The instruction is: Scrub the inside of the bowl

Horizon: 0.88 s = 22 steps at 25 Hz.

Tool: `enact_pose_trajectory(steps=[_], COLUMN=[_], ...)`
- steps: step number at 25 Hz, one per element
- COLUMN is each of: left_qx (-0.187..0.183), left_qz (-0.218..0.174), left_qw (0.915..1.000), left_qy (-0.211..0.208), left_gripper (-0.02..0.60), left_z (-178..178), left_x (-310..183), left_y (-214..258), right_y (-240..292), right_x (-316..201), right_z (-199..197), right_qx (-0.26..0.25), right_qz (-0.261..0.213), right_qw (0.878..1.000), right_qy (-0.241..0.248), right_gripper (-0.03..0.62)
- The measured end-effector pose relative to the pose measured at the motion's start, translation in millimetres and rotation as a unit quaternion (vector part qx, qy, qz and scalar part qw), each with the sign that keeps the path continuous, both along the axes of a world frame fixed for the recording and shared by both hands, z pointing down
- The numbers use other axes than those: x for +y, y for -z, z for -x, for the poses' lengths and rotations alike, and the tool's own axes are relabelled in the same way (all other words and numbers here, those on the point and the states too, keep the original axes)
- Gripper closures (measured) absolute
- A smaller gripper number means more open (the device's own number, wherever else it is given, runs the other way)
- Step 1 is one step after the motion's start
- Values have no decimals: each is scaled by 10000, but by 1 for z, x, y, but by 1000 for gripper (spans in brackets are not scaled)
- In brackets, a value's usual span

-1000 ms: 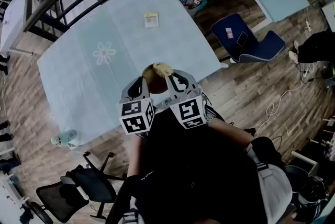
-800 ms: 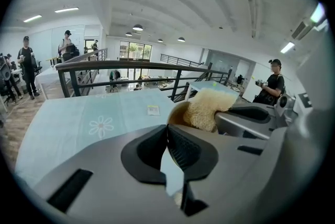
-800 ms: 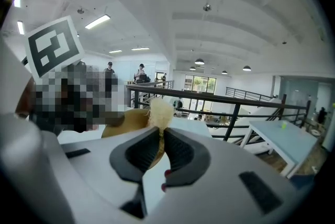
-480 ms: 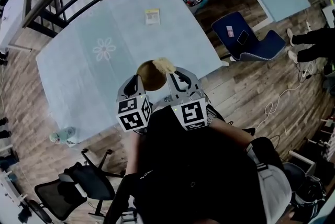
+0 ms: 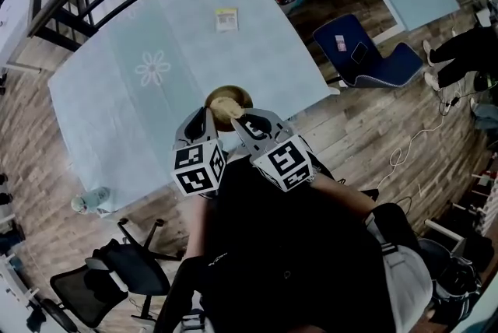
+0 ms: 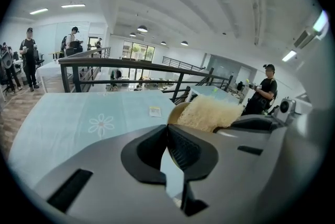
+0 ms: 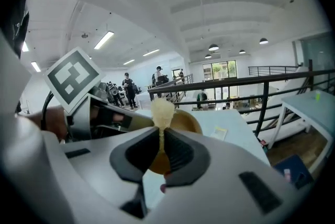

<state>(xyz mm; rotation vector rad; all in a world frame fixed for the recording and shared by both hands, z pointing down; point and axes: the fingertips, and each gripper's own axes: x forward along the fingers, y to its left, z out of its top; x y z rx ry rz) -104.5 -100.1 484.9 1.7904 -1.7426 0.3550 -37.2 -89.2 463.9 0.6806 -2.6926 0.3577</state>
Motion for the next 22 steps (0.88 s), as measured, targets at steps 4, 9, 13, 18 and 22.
enact_pose_trajectory(steps=[4, 9, 13, 18, 22], left_qx=[67, -116, -68, -176, -280], left_qz=[-119, -121, -101, -48, 0], left_qw=[9998, 9992, 9992, 9992, 9992], left_qy=[-133, -357, -375, -368, -293], left_gripper=[560, 558, 560, 560, 560], left_z=[-5, -10, -10, -9, -6], left_x=[-1, -1, 1, 3, 4], left_y=[4, 7, 4, 2, -1], right_y=[-12, -20, -26, -30, -29], right_x=[-2, -8, -10, -14, -18], right_z=[3, 0, -4, -8, -15], right_qx=[105, 447, 825, 1140, 1347], right_qz=[330, 220, 35, -53, -214], right_qw=[9994, 9983, 9956, 9914, 9876], right_qy=[-44, -292, -452, -638, -783], right_gripper=[557, 557, 557, 557, 557])
